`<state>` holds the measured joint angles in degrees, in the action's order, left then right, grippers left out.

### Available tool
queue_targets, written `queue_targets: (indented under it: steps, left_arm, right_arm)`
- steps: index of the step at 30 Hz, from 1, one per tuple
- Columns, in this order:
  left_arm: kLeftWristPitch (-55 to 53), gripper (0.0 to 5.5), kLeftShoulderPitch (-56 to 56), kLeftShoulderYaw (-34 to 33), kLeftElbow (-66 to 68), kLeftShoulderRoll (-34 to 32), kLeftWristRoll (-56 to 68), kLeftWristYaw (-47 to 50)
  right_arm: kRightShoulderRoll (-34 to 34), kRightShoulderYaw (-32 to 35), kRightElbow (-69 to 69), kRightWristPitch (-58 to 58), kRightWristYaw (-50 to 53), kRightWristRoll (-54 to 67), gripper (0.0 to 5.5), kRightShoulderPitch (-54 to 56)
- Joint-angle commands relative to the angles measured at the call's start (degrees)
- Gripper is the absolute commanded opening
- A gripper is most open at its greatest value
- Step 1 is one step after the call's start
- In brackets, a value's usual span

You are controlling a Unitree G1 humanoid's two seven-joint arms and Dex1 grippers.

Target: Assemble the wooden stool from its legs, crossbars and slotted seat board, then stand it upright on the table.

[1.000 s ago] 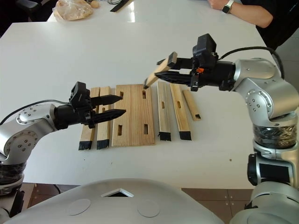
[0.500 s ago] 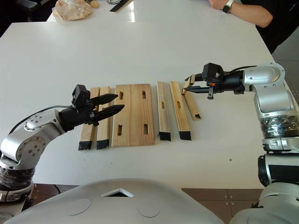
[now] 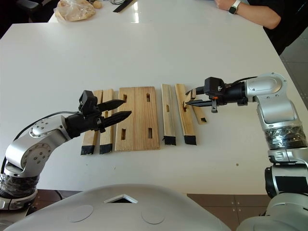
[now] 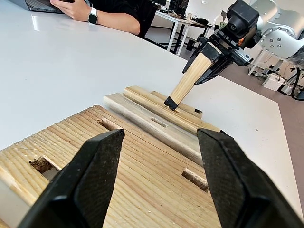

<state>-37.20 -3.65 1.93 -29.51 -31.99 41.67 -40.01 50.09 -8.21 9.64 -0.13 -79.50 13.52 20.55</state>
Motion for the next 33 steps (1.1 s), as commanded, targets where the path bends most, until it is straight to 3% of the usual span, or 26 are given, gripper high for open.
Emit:
queue_targets:
  steps: [1,8,17,31,33]
  left_arm:
    - [-0.64,2.84,0.12,0.22,-0.46,-0.22,-0.3,0.06]
    - [-0.49,2.84,-0.32,0.32,-0.9,0.25,-0.38,0.46]
    - [-1.93,2.84,1.17,1.5,-0.59,-0.53,-0.21,-1.1]
    - [-3.0,2.84,0.77,3.14,-1.37,-1.05,-0.72,-2.03]
    - [-3.17,2.84,1.02,3.35,-1.41,-1.06,-0.69,-2.07]
  right_arm:
    - [1.42,-2.52,0.68,0.6,-3.14,-1.87,1.29,-2.68]
    - [2.41,-4.21,1.83,4.8,-7.99,-1.26,1.29,0.4]
    - [-3.2,-10.42,17.5,4.36,-7.71,-6.35,1.29,4.3]
    - [-5.71,-9.48,19.08,5.48,-3.99,-2.79,1.29,-0.76]
    - [-6.43,-9.61,19.39,4.8,-2.43,-3.35,1.79,-0.83]
